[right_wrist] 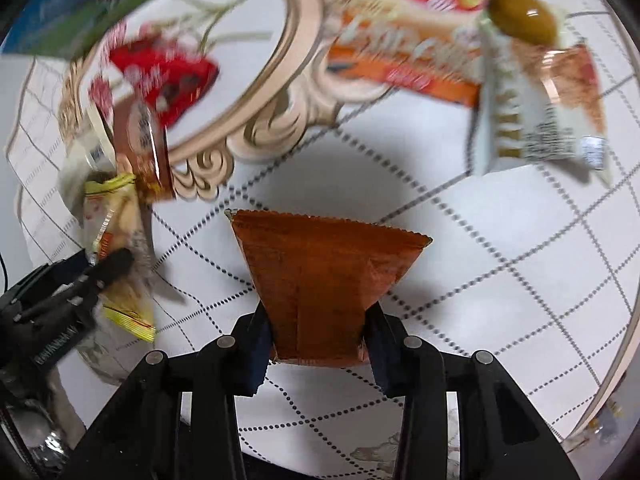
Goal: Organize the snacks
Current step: 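Grasp the yellow egg-cake bag with left tool while right tool grasps orange chip bag, then carry both bags into the box and open both tools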
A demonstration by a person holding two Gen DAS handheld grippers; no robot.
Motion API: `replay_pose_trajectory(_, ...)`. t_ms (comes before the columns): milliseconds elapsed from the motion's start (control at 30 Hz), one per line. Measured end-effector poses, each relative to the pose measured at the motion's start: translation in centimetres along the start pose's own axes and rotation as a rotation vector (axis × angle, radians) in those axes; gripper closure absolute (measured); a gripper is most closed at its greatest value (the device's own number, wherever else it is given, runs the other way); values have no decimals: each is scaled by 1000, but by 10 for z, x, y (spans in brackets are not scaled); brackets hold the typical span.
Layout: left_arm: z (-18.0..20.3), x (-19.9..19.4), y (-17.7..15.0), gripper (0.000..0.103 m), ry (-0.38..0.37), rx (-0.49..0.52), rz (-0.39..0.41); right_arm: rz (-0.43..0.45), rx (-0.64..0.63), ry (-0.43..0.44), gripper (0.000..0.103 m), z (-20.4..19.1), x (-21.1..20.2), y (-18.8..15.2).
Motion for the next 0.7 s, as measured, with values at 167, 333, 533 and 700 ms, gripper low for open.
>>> replay_pose_trajectory(167,4,30,6,53,3,-2,-54,-15,5,-17,53,-4,13,7)
replay_pose_trajectory(333,5,29,9,55,-7,-25,-38,-28,22,-29,40,-4,21,5)
replay_pose_trajectory(533,0,-10,5,61,-4,6,32,53,17,-26,59,4,15,-1)
replay_pose_trajectory(700,10,-78,3,61,-55,47,135,121,-31,24,60,0,-30,-9)
Point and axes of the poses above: each gripper's, at about its wrist camera, not at the fingertips, and x roughly the way its jaws point, z to its right, y to its top, the point moved 1 cm from there along x, roughly the way its jaws point, and after that the axes turned 3 degrees about -z, right-handed, at the moved point
